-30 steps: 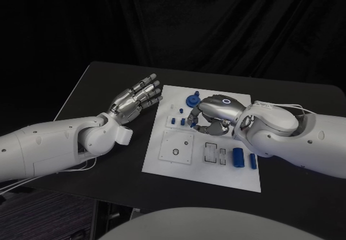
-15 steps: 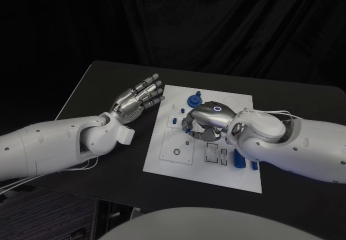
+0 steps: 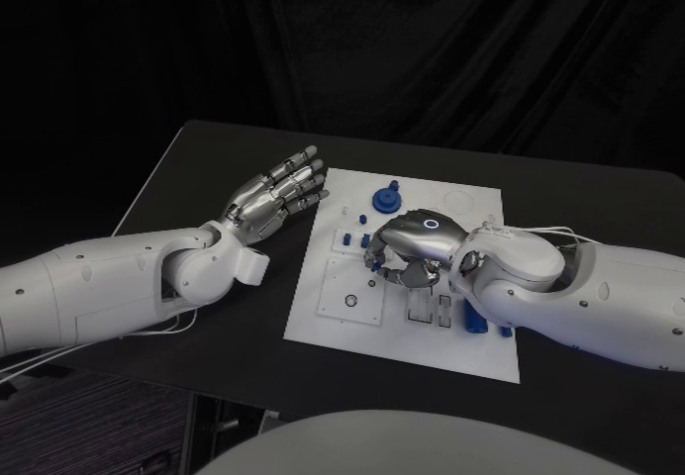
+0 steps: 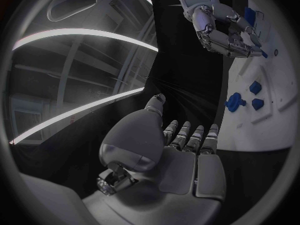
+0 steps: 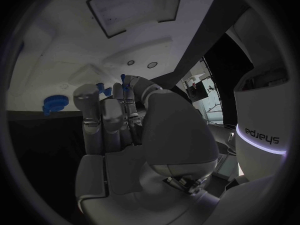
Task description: Assemble the parts on the task board
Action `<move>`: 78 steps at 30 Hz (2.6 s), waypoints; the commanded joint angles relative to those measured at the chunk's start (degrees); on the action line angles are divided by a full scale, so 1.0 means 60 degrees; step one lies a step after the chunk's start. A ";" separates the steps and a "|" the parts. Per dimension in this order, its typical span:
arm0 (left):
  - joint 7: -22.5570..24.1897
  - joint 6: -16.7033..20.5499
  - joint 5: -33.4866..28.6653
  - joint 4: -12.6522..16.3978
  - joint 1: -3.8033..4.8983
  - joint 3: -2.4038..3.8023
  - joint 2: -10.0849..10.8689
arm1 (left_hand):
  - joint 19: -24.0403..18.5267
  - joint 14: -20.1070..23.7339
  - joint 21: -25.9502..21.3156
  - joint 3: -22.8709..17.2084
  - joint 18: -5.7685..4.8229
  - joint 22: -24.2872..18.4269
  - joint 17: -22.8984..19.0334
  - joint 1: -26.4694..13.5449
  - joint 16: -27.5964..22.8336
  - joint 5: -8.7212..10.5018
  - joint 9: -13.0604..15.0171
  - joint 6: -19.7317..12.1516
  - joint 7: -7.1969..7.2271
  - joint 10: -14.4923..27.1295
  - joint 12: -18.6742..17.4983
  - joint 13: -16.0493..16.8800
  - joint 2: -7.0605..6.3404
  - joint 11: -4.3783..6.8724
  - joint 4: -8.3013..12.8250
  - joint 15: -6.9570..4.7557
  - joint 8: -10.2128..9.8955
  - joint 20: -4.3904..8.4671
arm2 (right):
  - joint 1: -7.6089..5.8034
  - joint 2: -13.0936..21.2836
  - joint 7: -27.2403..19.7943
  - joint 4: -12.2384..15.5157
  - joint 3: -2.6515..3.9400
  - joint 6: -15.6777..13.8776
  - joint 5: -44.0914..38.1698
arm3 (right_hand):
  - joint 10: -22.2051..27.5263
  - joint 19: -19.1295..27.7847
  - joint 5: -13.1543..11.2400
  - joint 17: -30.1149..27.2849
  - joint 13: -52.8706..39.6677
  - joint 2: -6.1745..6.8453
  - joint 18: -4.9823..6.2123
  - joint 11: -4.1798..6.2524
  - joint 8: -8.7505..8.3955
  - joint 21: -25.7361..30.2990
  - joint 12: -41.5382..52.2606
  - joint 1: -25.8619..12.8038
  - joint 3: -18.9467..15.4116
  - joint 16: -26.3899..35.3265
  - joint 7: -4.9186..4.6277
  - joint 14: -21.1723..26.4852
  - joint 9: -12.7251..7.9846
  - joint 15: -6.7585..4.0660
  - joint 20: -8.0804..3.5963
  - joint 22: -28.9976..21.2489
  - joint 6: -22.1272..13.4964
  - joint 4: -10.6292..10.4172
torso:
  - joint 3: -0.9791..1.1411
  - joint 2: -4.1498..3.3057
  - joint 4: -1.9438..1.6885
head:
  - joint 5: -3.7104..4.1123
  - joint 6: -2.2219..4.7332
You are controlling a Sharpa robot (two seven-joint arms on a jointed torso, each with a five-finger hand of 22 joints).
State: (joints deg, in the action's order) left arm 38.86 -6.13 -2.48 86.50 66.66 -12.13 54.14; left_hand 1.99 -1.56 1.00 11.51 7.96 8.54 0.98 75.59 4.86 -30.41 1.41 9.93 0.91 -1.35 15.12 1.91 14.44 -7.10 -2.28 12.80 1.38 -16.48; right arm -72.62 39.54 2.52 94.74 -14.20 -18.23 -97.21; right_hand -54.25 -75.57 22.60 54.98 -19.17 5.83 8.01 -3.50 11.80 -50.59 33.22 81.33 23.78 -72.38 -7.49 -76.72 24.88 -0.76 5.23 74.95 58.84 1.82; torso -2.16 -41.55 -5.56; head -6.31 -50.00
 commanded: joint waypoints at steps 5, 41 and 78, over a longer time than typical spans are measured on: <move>0.0511 -0.0108 0.0006 -0.0035 -0.0014 0.0007 -0.0041 | 0.0046 0.0010 0.0062 -0.0020 -0.0056 0.0000 0.0015 -0.0020 0.0062 -0.0058 0.0016 -0.0006 -0.0058 -0.0007 0.0051 0.0008 0.0061 -0.0043 0.0052 0.0046 0.0029 -0.0032 | 0.0104 0.0017 0.0243 0.0000 0.0006 0.0067 -0.0133 | -0.0014 0.0016 0.0027 -0.0011 -0.0016 0.0004 -0.0131 -0.0022 -0.0060 0.0025 -0.0051 -0.0023 -0.0062 0.0021 0.0023 0.0020 0.0018 0.0029 0.0014 0.0938 -0.0040 -0.0008 | 0.0008 0.0026 0.0002 | -0.0012 0.0001; 0.0389 -0.0234 0.0006 -0.0155 -0.0014 0.0007 -0.0159 | 0.0043 0.0015 0.0058 -0.0051 -0.0058 -0.0026 0.0013 -0.0038 0.0055 -0.0115 0.0018 0.0007 -0.0092 -0.0005 0.0059 0.0008 0.0073 -0.0049 0.0116 0.0052 0.0032 -0.0031 | 0.0335 0.0011 0.0187 0.0084 0.0006 0.0226 -0.0134 | -0.0019 0.0026 0.0025 -0.0051 -0.0019 -0.0006 -0.0129 -0.0024 -0.0070 0.0036 -0.0057 -0.0042 -0.0063 0.0041 0.0020 0.0044 0.0027 0.0034 0.0017 0.0932 -0.0045 -0.0019 | -0.0002 0.0014 -0.0004 | -0.0009 0.0001; 0.0193 -0.0416 0.0006 -0.0272 -0.0023 0.0006 -0.0239 | 0.0041 0.0020 0.0055 -0.0110 -0.0067 -0.0048 0.0014 -0.0103 0.0063 -0.0124 0.0042 0.0164 -0.0250 -0.0010 0.0103 0.0012 0.0103 -0.0080 0.0225 0.0058 0.0063 -0.0029 | 0.0476 -0.0163 0.0465 -0.0111 0.0005 0.0849 -0.0134 | 0.1504 0.0786 -0.1356 -0.0748 -0.0189 0.0206 0.0045 -0.0495 -0.1116 0.1336 -0.0264 -0.0559 -0.0273 0.0447 -0.0018 0.0756 -0.0501 0.0467 0.0361 0.0603 -0.1316 -0.0433 | -0.0011 0.0015 -0.0009 | -0.0040 0.0001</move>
State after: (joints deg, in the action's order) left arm 38.87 -7.46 -2.50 84.87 66.65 -12.13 52.82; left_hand 1.99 -1.56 1.00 10.79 7.96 8.30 0.98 75.37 4.86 -30.78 1.61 11.06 -0.22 -1.35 15.49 1.93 14.66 -7.09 -1.25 12.80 1.38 -16.48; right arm -69.97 38.62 3.57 94.16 -14.19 -14.77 -97.60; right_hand -45.60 -71.23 14.59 50.63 -20.44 7.09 8.03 -6.36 5.25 -42.82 31.73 78.23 22.00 -69.88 -7.56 -72.46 21.97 2.03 7.50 74.91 51.24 -0.47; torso -2.21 -41.48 -5.63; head -6.51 -49.99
